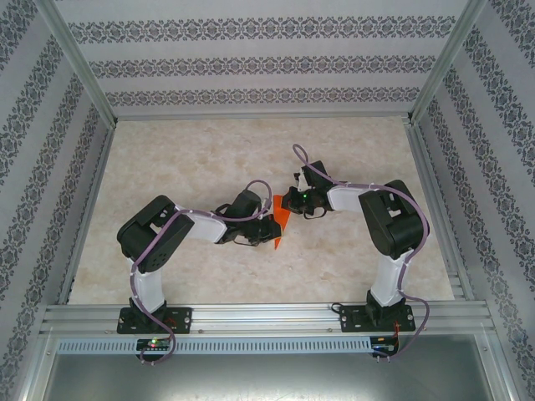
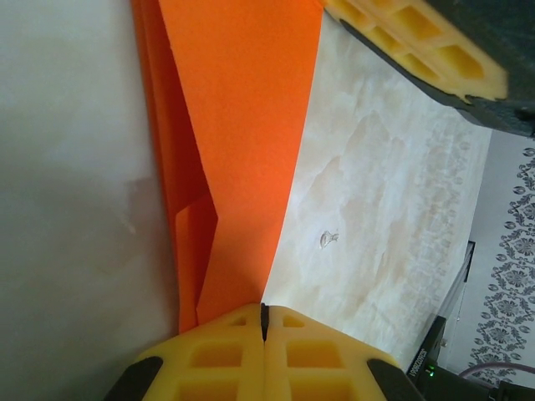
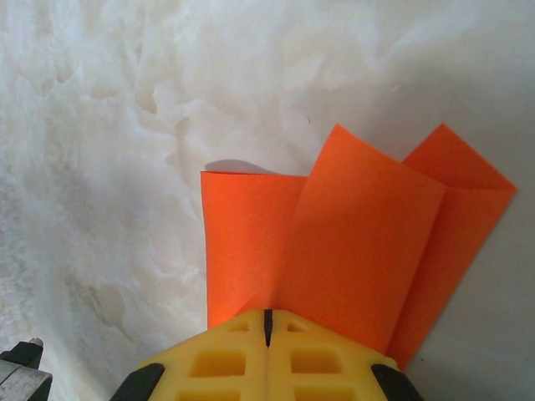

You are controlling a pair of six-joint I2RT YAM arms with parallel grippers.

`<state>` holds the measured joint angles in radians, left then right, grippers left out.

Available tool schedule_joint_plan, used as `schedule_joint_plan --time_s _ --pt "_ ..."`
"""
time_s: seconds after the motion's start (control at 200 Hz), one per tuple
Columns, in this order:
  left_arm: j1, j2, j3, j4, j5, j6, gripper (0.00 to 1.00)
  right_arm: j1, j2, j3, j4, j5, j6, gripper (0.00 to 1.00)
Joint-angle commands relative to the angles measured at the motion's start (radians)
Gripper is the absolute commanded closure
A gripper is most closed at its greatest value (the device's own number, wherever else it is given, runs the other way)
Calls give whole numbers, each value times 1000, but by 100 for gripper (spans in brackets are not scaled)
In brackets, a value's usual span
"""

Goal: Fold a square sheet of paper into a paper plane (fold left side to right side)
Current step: Fold the wing for the fifth time at the center of the table.

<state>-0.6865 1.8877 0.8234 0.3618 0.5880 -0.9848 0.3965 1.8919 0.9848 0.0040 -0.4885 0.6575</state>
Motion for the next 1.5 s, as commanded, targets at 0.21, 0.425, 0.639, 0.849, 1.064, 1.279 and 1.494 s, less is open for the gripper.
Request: schedule_joint_plan --time_s 0.21,0.425,0.639,0.849,1.064,1.279,1.494 --pt "-14 53 -57 4 -18 -38 100 -28 -198 -85 125 -66 -4 100" --pt "-18 55 -55 5 -18 -37 100 31 -252 -231 217 -90 37 100" --pt "-18 52 -55 2 -20 -37 100 75 -183 -239 264 -77 50 100" --pt "-21 49 -52 -8 -21 -34 100 75 -114 -229 279 -55 27 100" --pt "-21 47 -49 -11 -20 -31 100 56 -70 -209 279 -35 -3 100" --pt "-20 48 -43 -18 -17 -27 100 38 -33 -189 277 -27 -29 100" --pt "-21 47 -41 -27 -14 -25 100 -4 -25 -158 256 -32 -61 100"
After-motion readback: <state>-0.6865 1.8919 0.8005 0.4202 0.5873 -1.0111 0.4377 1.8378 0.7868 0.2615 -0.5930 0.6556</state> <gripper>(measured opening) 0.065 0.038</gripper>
